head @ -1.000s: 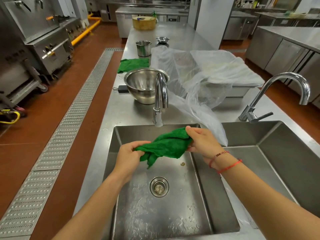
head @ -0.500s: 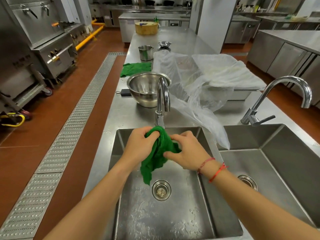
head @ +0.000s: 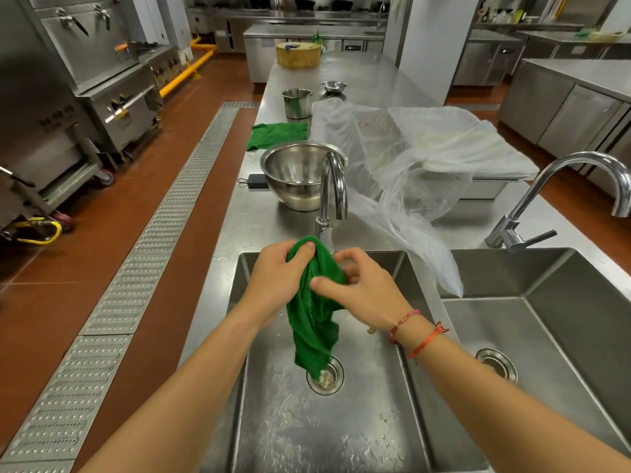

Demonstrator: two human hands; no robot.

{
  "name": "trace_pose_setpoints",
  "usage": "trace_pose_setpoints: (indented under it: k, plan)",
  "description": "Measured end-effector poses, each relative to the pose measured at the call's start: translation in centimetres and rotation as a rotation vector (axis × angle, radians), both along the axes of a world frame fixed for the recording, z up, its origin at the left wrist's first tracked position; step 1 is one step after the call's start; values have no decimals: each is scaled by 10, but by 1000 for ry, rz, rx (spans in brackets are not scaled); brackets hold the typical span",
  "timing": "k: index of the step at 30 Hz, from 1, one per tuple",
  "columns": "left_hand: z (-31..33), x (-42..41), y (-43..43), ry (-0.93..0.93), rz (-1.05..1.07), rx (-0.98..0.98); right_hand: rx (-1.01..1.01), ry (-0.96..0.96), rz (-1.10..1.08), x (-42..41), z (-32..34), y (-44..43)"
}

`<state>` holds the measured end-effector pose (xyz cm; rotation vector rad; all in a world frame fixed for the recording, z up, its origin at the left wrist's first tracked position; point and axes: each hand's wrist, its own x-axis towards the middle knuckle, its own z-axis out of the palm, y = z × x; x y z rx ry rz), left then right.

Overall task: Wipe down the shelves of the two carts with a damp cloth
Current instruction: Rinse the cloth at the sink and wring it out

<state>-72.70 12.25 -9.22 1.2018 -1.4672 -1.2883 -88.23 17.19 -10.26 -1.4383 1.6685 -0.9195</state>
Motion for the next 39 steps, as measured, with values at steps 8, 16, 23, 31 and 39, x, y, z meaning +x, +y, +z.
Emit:
trace_pose_setpoints:
  k: [8,16,23,31,39]
  plan:
    - [4,3,3,120,1,107,1,291,13,-1,2,1]
    - [4,19,1,77,6,117,3,119,-192,-4,-2,-9]
    - [-1,46,-7,-232,-7,-73,30,-45,-244,-21,20,-19]
    - [9,52,-5,-144,-134,78,120,-316,-203,-10,40,-20]
    - [-9,41,-10,-283,5,-87,349,-153,202,-12,34,-8]
